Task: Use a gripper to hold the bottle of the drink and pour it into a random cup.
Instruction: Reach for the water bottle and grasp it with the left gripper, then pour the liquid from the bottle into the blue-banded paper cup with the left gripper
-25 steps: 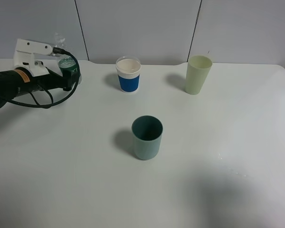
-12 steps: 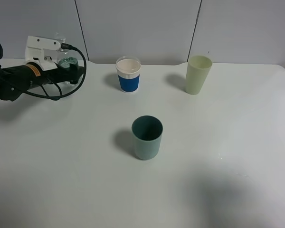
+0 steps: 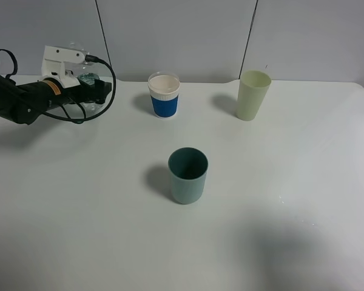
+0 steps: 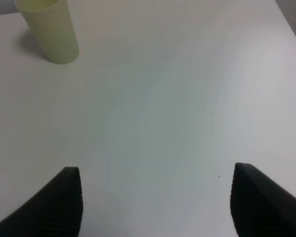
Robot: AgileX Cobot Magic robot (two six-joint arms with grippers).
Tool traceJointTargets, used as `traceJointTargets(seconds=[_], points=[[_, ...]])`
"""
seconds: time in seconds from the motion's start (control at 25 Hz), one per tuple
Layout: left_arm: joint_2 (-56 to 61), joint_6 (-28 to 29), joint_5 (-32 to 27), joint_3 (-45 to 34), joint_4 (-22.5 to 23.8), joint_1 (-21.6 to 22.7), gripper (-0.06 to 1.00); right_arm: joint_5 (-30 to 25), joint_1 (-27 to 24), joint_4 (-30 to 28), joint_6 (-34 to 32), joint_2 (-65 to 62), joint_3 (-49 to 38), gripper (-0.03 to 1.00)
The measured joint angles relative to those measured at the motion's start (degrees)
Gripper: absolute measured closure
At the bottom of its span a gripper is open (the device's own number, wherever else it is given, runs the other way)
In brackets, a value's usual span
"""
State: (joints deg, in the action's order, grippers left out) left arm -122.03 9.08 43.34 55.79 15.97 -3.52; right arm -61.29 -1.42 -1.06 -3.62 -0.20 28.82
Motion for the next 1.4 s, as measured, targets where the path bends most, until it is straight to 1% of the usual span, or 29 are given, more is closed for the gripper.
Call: traceJointTargets(seconds=[0.36,0.44,0.48,0.52,0.6,0.64,0.68,1.24,1.4], points=[[-3.39,1.61,0.0,3.91,2.71,0.0,-0.05,0.0,0.0,0.0,0.0,0.0,0.0,0.33],[-3.39,1.8,0.0,4.19,2.85,0.0,-0.03,0.0,0.0,0.0,0.0,0.0,0.0,0.33],[-3.39,1.8,0.0,4.28,3.05,0.0,0.02,0.0,0.0,0.0,0.0,0.0,0.0,0.33],[-3.39,1.8,-0.32,4.35,3.45,0.0,0.1,0.0,0.0,0.0,0.0,0.0,0.0,0.33],[-3.39,1.8,-1.15,4.41,4.52,0.0,0.31,0.0,0.0,0.0,0.0,0.0,0.0,0.33],[-3.39,1.85,-1.52,4.41,5.11,0.0,0.44,0.0,0.0,0.0,0.0,0.0,0.0,0.33],[-3.39,1.85,-1.78,4.41,5.56,-0.05,0.51,0.0,0.0,0.0,0.0,0.0,0.0,0.33],[-3.33,2.03,-1.83,4.47,5.92,-0.05,0.51,0.0,0.0,0.0,0.0,0.0,0.0,0.33],[-2.49,2.03,-2.71,4.42,6.02,-0.05,0.51,0.0,0.0,0.0,0.0,0.0,0.0,0.33]])
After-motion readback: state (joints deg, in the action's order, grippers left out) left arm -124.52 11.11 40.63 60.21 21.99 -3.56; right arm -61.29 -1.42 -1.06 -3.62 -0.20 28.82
